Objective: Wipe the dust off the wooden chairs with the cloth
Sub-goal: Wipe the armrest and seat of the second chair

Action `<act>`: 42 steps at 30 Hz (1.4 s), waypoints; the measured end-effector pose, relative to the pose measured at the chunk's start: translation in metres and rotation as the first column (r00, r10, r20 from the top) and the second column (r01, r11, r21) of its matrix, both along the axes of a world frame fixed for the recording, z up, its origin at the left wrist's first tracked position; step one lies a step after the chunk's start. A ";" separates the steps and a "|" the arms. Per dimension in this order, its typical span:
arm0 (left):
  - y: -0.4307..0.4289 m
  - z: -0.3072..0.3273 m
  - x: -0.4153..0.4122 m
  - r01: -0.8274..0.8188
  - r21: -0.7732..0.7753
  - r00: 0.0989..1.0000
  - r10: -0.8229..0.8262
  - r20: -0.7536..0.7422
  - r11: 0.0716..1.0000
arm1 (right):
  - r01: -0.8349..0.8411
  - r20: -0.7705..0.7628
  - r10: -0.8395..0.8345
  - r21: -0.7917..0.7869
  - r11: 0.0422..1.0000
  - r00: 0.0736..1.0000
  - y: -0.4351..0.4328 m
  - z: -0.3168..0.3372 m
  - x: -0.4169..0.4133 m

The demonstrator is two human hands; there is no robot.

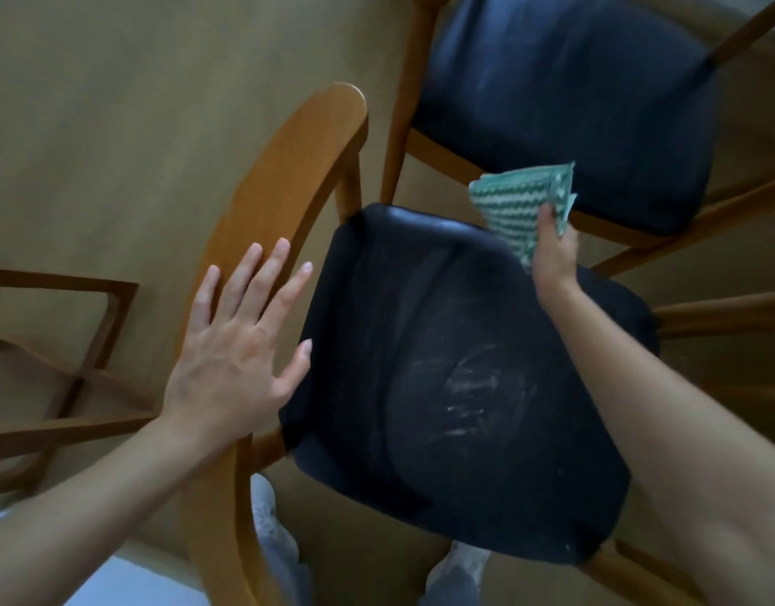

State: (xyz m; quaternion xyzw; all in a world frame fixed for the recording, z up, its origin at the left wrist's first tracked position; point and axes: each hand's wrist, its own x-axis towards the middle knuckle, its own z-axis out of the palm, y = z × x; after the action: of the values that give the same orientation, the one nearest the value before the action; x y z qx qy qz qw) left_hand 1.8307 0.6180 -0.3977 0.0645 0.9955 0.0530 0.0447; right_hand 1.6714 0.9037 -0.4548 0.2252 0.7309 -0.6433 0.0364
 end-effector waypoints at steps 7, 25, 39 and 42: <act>0.000 -0.002 -0.002 0.002 -0.003 1.000 -0.002 -0.012 1.000 | -0.556 0.449 0.343 0.535 0.636 0.825 0.011 -0.085 -0.063; 0.001 0.000 -0.001 -0.004 -0.016 1.000 0.004 -0.008 1.000 | -0.857 0.380 0.842 0.487 0.169 0.382 -0.068 -0.082 0.186; 0.000 0.002 -0.001 -0.009 0.015 1.000 0.009 0.023 1.000 | -0.953 0.545 0.838 0.246 -0.177 -0.015 -0.033 -0.055 0.308; 0.001 0.002 -0.001 -0.008 0.018 1.000 0.008 0.029 1.000 | -0.993 0.583 0.804 0.079 0.085 0.115 -0.026 -0.043 0.308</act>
State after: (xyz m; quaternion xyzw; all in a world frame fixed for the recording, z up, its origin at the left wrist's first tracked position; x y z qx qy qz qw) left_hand 1.8296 0.6187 -0.3959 0.0601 0.9945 0.0630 0.0581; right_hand 1.9789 0.8780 -0.4977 -0.1662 0.8047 -0.2155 0.5276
